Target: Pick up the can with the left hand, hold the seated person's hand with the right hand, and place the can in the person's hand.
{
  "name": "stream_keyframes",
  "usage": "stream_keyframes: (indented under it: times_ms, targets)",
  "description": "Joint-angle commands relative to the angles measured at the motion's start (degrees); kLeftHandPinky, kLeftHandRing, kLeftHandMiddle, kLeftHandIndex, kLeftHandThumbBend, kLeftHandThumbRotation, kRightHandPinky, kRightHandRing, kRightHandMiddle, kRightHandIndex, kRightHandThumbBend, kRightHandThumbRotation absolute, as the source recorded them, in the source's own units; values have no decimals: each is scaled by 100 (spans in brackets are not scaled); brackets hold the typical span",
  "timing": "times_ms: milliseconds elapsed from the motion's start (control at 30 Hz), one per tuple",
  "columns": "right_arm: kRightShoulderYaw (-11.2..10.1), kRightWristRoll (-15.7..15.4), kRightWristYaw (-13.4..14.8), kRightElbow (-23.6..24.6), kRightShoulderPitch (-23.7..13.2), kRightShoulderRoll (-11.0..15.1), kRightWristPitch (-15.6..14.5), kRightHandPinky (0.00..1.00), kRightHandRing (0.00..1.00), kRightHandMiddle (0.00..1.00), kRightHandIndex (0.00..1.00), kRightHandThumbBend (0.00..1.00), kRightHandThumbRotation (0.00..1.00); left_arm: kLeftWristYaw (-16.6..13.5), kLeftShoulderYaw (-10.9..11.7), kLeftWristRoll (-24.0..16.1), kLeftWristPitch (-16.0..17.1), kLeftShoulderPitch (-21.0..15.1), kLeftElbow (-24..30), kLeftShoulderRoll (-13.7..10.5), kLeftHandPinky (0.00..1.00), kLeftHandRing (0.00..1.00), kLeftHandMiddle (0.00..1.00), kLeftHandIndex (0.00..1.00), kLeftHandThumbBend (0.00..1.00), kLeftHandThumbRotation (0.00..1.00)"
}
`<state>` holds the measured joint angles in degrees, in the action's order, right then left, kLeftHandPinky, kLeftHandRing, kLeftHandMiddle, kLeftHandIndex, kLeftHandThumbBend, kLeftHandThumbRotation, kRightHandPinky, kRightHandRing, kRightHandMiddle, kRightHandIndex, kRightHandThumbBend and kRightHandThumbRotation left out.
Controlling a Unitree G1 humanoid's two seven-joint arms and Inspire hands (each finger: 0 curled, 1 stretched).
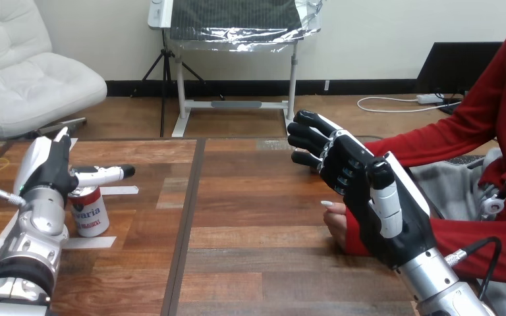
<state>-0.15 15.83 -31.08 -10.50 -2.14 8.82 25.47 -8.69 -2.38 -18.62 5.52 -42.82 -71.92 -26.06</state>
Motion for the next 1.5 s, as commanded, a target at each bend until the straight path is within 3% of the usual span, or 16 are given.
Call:
stream_keyframes:
  times_ms: [0, 567, 900, 1467]
  targets:
    - [-68, 68, 1, 199, -303, -1, 83, 86, 90, 88, 89, 93, 100, -138, -123, -80, 9, -253, 11, -47, 88, 96, 97, 95, 91, 25]
    - [-86, 119, -25, 207, -304, 7, 59, 86, 90, 89, 89, 93, 100, -189, -192, -56, 3, -172, -83, -67, 86, 94, 95, 93, 90, 23]
    - [-96, 111, -49, 205, -311, 22, 78, 86, 90, 89, 90, 92, 100, 26, -308, -135, -348, -251, -87, -106, 83, 92, 93, 91, 87, 26]
    - [-111, 146, -82, 217, -305, 10, 72, 86, 90, 89, 90, 91, 100, 360, -525, -282, -607, -305, -118, -179, 80, 90, 91, 90, 85, 29]
